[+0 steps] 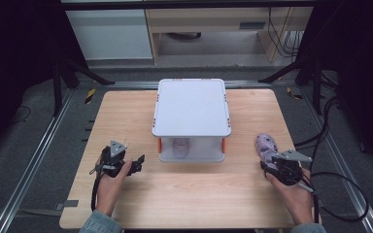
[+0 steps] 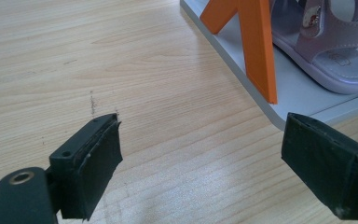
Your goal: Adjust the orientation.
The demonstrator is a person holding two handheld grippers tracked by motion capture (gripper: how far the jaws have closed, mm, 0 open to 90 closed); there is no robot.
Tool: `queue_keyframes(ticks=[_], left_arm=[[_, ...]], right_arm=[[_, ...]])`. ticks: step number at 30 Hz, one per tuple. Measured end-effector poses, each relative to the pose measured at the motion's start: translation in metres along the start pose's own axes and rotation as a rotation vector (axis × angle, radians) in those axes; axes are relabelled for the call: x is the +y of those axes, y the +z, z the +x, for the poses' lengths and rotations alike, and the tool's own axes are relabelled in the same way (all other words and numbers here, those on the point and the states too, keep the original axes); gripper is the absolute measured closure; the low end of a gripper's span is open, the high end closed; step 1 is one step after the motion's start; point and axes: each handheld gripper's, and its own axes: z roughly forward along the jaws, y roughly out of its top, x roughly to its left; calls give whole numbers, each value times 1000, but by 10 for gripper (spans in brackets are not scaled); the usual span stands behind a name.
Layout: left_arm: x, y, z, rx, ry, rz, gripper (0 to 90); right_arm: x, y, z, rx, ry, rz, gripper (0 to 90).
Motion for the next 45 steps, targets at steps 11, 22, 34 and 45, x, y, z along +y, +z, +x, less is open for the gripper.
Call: queue_keyframes(ticks=[11, 22, 34, 45], left_arm=[[0, 0, 0, 1, 4, 1, 114], [0, 2, 0, 7, 5, 9, 117], [1, 1, 1, 9, 2, 7, 121], [1, 2, 0, 6, 7, 5, 124]], right_arm=[[8, 17, -2, -4, -5, 17, 842], [-3, -32, 11, 98, -27, -74, 853], [6, -39, 85, 319, -142, -86, 851], [17, -20, 139, 436, -201, -65, 849]])
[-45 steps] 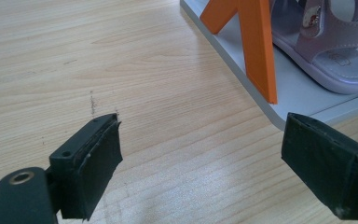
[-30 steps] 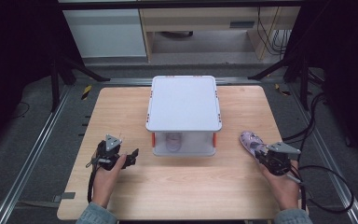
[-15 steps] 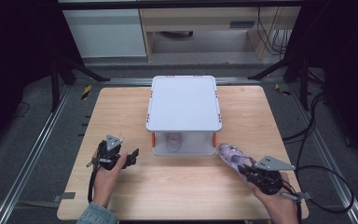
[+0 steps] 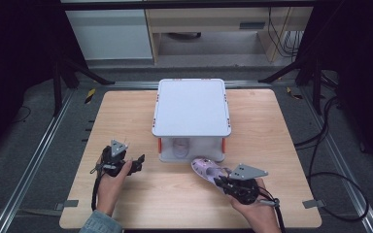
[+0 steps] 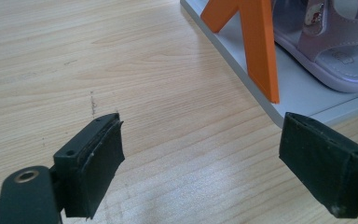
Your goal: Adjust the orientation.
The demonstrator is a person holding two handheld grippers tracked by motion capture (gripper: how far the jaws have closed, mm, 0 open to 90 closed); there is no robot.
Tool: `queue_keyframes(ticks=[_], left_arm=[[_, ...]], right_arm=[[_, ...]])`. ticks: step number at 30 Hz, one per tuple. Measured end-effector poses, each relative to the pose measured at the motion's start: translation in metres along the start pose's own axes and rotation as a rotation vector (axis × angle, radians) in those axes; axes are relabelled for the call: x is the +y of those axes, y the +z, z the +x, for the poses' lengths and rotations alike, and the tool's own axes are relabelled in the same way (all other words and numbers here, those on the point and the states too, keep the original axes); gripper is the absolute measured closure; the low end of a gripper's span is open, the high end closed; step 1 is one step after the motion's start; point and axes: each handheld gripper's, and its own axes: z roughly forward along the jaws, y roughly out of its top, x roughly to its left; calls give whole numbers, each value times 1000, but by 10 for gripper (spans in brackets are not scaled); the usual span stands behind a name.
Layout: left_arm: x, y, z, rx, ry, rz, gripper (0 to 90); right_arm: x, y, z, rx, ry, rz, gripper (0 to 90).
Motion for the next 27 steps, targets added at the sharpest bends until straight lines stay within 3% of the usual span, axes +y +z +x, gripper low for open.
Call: queue_keyframes(ticks=[11, 21, 27], left_arm=[[0, 0, 0, 0, 0, -1, 125], [0, -1, 0, 0, 2, -2, 125], [0, -1, 0, 0, 1, -2, 125]], right_arm=[[5, 26, 23, 73, -24, 24, 846], [-2, 39, 32, 122, -42, 58, 839], [-10, 43, 36, 128, -66, 82, 737]])
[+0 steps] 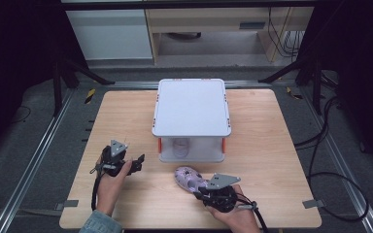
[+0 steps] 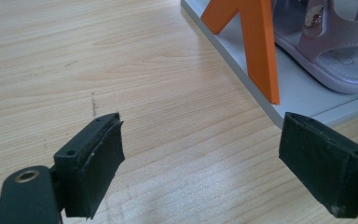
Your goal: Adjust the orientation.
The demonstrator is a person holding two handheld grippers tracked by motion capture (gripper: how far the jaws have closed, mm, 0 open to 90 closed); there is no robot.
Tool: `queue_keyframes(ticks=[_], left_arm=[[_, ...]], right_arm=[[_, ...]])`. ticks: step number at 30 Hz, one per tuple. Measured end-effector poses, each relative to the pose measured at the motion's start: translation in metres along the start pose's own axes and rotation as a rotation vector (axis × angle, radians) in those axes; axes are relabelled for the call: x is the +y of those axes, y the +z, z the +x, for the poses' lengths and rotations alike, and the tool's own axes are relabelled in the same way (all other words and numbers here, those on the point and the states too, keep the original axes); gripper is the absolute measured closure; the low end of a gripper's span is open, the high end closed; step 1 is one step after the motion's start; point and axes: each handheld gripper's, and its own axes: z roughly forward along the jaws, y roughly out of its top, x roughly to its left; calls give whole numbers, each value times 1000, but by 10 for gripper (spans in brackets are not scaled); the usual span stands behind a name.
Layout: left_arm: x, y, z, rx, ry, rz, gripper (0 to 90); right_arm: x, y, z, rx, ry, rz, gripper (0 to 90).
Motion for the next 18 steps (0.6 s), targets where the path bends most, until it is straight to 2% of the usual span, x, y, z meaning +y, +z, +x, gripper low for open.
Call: queue_keyframes(ticks=[3, 5, 9, 10, 12, 15, 18], left_arm=[[0, 0, 0, 0, -3, -4, 125], [0, 0, 1, 0, -2, -3, 125], [0, 0, 0, 1, 1, -2, 125], [0, 0, 0, 1, 1, -2, 125], [0, 0, -1, 3, 5, 0, 125], [0, 0, -1, 3, 5, -1, 125], [0, 1, 0, 2, 5, 1, 125]], right_arm=[[-4, -5, 0, -1, 3, -8, 639], [-6, -14, -1, 4, 12, -22, 616], [-8, -34, -4, -13, 13, -50, 628], [-8, -34, -4, -13, 13, -50, 628], [-5, -46, -10, -40, 13, -69, 636], [-1, -48, -21, -73, 6, -65, 638], [0, -45, -28, -84, -6, -46, 623]])
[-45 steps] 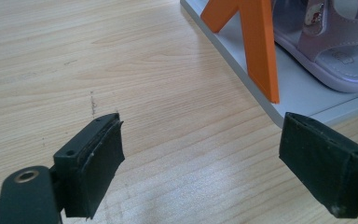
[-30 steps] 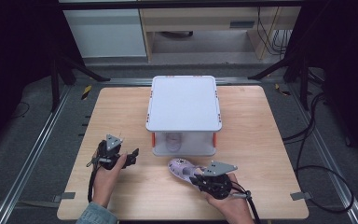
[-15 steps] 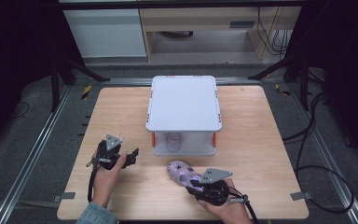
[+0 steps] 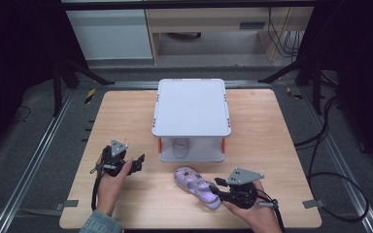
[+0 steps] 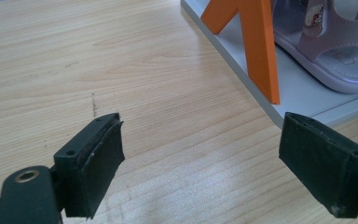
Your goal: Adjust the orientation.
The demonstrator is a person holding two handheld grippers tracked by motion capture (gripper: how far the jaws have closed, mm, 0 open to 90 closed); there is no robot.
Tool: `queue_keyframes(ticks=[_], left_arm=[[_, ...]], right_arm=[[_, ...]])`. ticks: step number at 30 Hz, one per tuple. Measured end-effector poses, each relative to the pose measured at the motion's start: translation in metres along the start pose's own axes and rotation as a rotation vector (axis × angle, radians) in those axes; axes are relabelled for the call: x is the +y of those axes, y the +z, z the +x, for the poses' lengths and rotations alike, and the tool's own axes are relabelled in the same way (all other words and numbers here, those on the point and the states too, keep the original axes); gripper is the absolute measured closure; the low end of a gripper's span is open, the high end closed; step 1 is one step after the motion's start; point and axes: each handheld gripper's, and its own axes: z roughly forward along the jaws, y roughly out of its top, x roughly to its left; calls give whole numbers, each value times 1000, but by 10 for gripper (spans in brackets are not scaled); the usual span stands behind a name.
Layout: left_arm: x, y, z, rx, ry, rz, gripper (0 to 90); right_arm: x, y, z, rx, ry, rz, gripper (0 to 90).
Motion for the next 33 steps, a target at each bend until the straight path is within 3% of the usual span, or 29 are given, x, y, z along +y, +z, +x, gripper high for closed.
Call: queue_keyframes(ticks=[3, 7, 12, 16, 26, 33], left_arm=[[0, 1, 0, -4, 1, 2, 125], [0, 1, -1, -8, 6, 3, 125], [0, 1, -1, -7, 3, 3, 125], [0, 2, -1, -7, 5, 4, 125], [0, 2, -1, -7, 4, 5, 125], [0, 2, 0, -7, 2, 4, 125]], right_arm=[[1, 17, -8, 3, -26, 41, 568], [1, 33, -9, 11, -46, 73, 573], [0, 40, -10, 11, -60, 110, 756], [-1, 38, -8, 14, -59, 107, 805], [-5, 29, -10, 35, 58, 32, 822], [-3, 24, -16, -6, 117, -18, 823]])
